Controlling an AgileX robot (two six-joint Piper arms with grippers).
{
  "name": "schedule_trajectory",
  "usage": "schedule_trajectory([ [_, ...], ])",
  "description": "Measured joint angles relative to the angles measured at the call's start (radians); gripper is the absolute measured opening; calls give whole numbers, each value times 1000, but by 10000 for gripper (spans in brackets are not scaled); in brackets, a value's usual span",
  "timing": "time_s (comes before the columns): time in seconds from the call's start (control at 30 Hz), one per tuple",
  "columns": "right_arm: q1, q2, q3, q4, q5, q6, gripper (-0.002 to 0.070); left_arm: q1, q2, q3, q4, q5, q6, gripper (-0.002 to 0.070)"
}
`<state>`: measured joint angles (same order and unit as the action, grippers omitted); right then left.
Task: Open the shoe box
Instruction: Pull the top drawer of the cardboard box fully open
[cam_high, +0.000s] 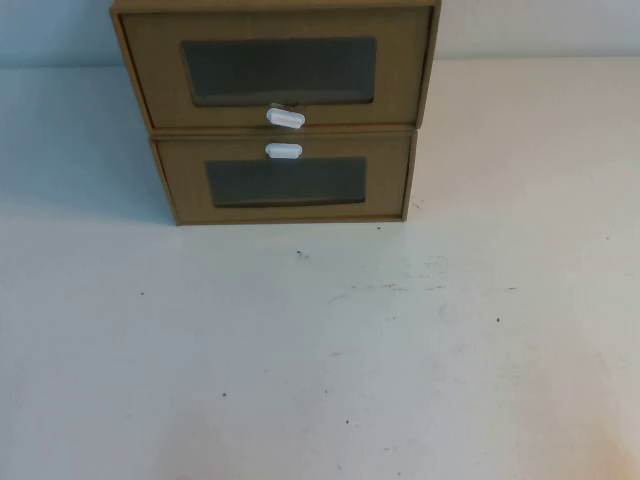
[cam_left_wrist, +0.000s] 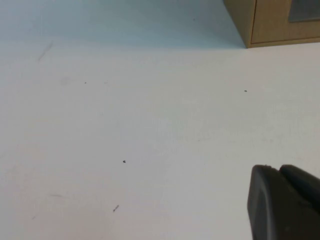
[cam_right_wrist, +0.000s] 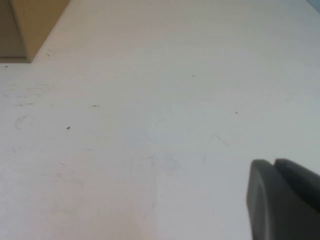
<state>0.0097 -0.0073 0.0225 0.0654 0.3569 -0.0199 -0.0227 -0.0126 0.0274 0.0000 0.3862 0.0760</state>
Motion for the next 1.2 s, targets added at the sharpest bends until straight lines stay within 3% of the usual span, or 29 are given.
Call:
schedule_trajectory([
  [1.2,0,0,0,0,0,0,-13,0,0,0,27,-8,0,-5],
])
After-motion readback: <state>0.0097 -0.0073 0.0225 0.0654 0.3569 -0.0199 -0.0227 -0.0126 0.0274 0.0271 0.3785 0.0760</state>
